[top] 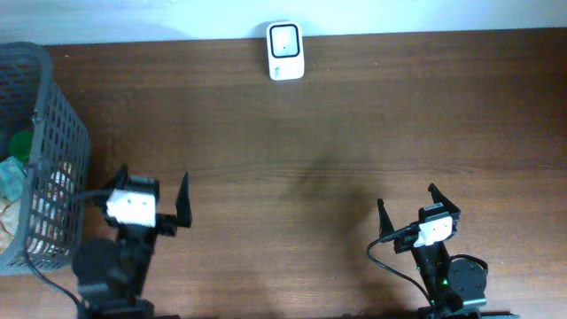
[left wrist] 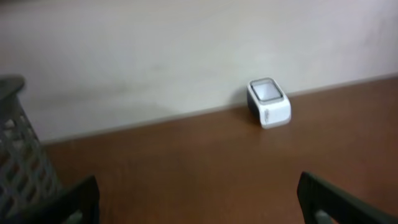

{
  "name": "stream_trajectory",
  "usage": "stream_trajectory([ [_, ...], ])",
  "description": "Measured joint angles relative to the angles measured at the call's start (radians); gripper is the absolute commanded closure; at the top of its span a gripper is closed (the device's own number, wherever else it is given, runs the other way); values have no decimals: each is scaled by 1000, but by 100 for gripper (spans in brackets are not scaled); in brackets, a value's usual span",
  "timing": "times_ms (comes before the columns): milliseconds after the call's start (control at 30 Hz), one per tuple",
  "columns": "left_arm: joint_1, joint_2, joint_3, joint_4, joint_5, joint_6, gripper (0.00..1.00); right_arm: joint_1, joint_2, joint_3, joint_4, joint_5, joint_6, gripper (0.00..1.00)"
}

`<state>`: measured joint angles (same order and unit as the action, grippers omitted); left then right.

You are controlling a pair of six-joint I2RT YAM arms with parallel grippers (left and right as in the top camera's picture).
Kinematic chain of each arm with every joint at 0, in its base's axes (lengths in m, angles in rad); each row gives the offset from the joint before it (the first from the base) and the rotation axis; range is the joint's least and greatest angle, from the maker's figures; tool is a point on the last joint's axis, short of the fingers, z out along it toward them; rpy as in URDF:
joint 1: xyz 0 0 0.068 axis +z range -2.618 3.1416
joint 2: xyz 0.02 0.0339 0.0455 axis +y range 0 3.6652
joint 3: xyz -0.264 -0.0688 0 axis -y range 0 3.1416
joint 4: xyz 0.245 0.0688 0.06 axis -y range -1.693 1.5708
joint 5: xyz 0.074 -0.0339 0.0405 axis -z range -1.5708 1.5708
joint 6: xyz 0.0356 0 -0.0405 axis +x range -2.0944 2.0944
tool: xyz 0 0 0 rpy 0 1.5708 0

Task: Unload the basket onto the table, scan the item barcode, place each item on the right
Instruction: 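Reach the left gripper into the grey basket and grasp the green-lidded jar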

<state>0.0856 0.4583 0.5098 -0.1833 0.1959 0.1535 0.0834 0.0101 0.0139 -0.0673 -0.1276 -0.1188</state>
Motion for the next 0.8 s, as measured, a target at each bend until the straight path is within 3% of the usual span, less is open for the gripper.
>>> stream_trajectory([
  [267,1,503,705,-515,12,-2,1,0,0,0,0,0,0,2],
  [367,1,641,923,-709,107,-1,1,0,0,0,0,0,0,2],
  [533,1,728,949,-730,170,-1,1,0,0,0,0,0,0,2],
  [633,14,762,951,-640,171,-27,1,0,0,0,0,0,0,2],
  [800,92,875,1143,-644,-12,-201,1,0,0,0,0,0,-1,1],
])
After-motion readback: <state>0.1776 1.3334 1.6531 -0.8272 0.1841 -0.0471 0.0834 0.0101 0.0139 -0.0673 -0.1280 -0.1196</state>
